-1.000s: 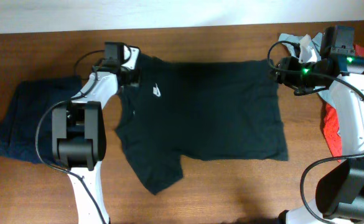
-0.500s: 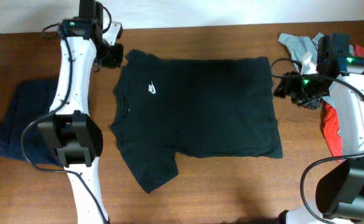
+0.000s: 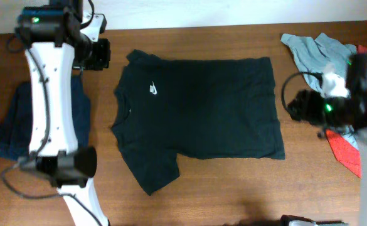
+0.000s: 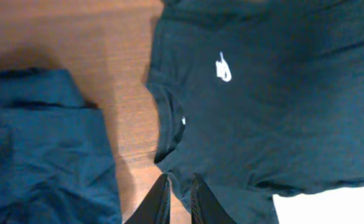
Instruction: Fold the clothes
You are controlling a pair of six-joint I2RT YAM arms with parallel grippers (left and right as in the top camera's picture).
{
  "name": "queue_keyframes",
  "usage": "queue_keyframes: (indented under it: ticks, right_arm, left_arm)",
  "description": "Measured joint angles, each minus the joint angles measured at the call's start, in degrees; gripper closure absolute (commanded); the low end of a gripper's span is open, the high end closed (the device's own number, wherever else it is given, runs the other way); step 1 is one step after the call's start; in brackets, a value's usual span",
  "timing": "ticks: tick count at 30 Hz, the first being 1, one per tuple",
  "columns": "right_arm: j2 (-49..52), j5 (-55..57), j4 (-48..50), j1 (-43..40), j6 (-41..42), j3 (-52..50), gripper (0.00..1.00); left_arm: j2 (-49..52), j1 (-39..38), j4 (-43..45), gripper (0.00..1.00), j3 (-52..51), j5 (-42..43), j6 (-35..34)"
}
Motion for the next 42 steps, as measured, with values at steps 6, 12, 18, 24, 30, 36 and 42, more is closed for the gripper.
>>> queue_keyframes:
  ticks: [6,12,18,24,30,36,42]
  right_arm:
    - [-12.0,3.7,-1.2,0.0,1.9,-2.0,0.23]
    - [-16.8,5.5,3.4,0.0,5.0,-16.2,0.06]
    - [-10.4,5.3,12.5,0.0,8.4,-33.0,0.06]
    - [2.6,3.9,16.9,0.0,9.7,-35.3,0.02]
    - [11.8,2.4,19.5,0.0,11.0,-35.3,0.04]
    - [14.0,0.6,21.8,0.0,11.2,-35.3,0.04]
    - [14.0,0.3,22.0,0.0,11.2,-35.3,0.04]
  left_arm:
    - [-17.7,-4.9,0.2,0.74,-14.2,-9.5,-6.1]
    - [-34.2,-7.2,9.9,0.66,-45.6,-13.8,-11.1]
    - [-38.2,-7.2,25.2,0.63,-78.7,-3.3,-13.1]
    - [-39.0,-7.2,33.6,0.46,-98.3,8.6,-13.3]
    - [-39.2,-7.2,42.9,0.29,-108.7,13.7,-14.9]
    - [-38.8,-7.2,49.9,0.41,-111.4,14.9,-17.2]
    - [-34.3,-7.1,54.1,0.72,-110.5,16.5,-20.5]
